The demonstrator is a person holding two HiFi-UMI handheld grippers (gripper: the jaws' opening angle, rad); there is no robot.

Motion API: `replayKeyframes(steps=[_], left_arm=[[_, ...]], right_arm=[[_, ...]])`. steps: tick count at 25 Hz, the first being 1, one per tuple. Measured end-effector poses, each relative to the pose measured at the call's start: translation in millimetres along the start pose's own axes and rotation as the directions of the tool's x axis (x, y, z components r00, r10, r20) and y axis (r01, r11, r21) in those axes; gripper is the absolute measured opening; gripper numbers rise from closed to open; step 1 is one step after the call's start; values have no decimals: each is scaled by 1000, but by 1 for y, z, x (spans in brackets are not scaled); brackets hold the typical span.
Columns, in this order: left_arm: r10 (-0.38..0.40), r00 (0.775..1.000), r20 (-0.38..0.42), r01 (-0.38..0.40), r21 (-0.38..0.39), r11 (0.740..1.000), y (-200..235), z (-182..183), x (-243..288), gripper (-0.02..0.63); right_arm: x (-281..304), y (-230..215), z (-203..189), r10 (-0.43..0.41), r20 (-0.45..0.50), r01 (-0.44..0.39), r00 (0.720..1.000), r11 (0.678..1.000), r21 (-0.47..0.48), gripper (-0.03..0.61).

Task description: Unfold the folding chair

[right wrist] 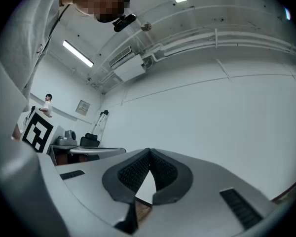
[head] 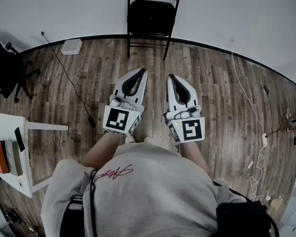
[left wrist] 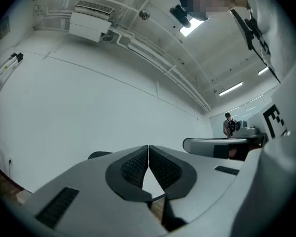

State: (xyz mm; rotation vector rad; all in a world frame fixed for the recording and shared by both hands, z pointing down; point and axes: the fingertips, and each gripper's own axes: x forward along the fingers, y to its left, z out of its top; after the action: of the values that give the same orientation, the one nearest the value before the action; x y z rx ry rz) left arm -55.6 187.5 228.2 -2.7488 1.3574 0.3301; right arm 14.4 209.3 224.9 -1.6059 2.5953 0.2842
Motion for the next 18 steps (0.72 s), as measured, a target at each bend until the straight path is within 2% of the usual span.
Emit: replayKeyframes(steps=[9,18], left_arm=[[-7,1000,5,7,-1,1000,-5,-3,8,17],[7,1000,4,-7,-11,1000,-9,-8,23,15]], right_arm=[[1,-9,-3,-4,-7,4,1000,1000,8,14],[1,-29,-3,-2,29,1,1000,999,49,14]])
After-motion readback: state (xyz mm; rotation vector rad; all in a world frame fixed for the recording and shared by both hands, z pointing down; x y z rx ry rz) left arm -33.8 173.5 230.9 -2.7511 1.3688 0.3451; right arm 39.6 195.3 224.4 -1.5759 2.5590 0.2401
